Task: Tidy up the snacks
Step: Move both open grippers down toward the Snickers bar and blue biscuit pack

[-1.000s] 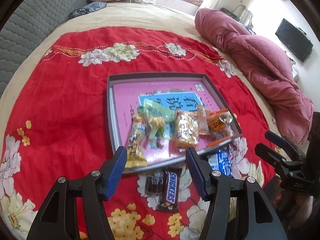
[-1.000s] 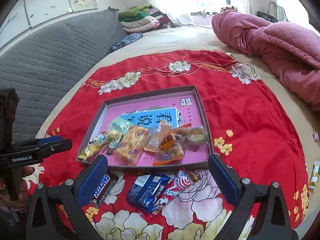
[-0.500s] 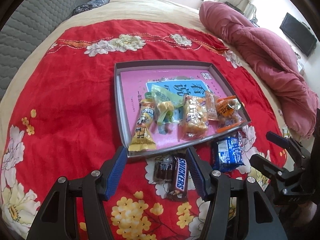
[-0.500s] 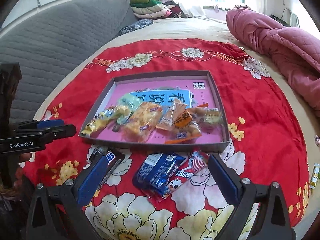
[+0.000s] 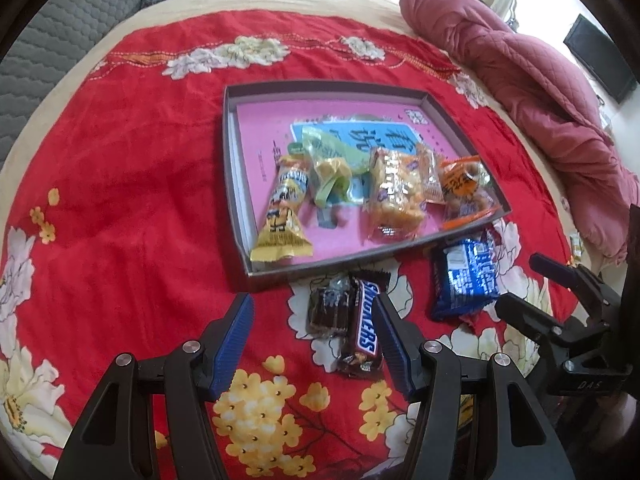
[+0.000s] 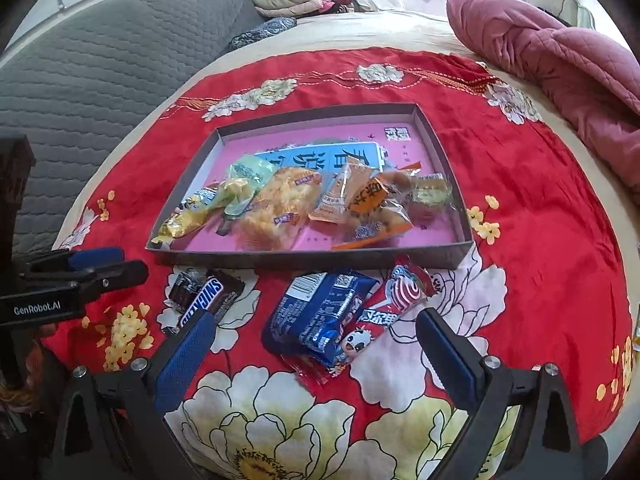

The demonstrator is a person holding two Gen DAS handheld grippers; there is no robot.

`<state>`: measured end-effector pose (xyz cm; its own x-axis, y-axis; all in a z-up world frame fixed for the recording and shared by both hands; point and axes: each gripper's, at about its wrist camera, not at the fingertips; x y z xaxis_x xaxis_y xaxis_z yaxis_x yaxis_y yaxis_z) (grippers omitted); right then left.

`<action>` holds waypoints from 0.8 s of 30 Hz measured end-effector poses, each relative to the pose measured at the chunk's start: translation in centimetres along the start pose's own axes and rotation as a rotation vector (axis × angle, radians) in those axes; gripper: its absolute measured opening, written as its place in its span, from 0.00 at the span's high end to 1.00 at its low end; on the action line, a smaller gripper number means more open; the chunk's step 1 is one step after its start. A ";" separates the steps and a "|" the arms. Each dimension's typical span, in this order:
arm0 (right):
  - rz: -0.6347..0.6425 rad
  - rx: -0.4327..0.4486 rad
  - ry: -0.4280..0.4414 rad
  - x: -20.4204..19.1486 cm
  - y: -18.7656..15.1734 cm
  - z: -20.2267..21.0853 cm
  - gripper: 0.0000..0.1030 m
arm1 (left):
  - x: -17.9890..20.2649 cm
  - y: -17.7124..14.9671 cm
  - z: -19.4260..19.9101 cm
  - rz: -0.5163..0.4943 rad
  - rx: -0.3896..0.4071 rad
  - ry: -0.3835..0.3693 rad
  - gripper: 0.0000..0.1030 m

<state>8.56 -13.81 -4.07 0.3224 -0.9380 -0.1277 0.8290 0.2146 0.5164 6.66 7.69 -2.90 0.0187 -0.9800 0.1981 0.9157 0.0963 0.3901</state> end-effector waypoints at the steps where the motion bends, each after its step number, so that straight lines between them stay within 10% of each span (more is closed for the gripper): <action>1: 0.000 -0.004 0.003 0.0 0.0 -0.1 0.02 | 0.0 0.0 -0.1 -0.003 -0.004 -0.001 0.39; 24: 0.041 -0.020 -0.019 -1.0 -0.2 -1.4 0.02 | -0.2 -0.8 -3.1 -0.020 -0.085 -0.027 0.39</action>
<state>8.69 -12.49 -5.24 0.3481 -0.9331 -0.0906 0.8241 0.2585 0.5039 7.23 7.22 -6.05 -0.0098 -0.9765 0.2152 0.9466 0.0603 0.3167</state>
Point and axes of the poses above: each gripper's, at about its wrist camera, not at the fingertips, and z roughly against the way its jaws point, x to its right, y to its top, and after that the axes turned 1 degree about z, right-handed
